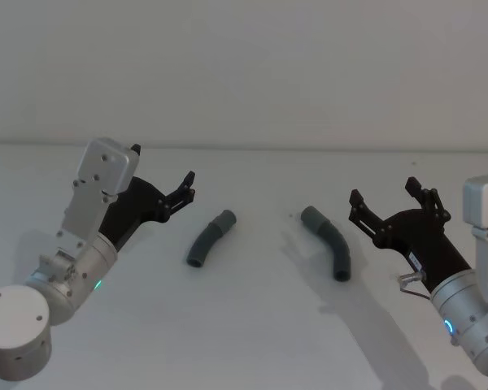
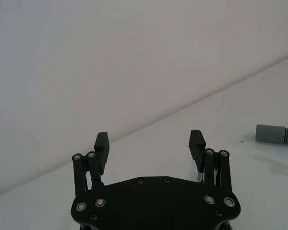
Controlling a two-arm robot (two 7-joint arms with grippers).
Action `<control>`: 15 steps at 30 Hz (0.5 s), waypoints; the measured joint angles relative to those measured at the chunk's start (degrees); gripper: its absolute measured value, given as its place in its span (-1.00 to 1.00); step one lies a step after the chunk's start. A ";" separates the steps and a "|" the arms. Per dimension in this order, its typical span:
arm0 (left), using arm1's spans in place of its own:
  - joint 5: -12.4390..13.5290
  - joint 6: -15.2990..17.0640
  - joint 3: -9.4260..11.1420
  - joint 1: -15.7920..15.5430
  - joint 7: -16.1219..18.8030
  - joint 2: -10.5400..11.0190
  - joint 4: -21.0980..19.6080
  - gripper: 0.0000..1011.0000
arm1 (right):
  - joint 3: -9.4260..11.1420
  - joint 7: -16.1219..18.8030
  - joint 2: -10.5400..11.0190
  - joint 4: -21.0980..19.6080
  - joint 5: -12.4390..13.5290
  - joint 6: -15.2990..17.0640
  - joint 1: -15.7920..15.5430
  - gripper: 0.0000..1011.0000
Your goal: Use both hands to pick up one end of the pipe from the table, align the ends, and insert them.
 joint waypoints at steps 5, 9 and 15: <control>0.00 0.00 0.00 0.00 0.00 0.00 0.00 0.98 | 0.00 0.00 0.00 0.00 0.00 0.00 0.00 0.98; 0.00 0.00 0.00 0.00 0.00 0.00 0.00 0.98 | 0.00 0.00 0.00 0.00 0.00 0.00 0.00 0.98; 0.00 0.00 0.00 0.00 0.00 0.00 0.00 0.98 | 0.00 0.00 0.00 0.00 0.00 0.00 0.00 0.98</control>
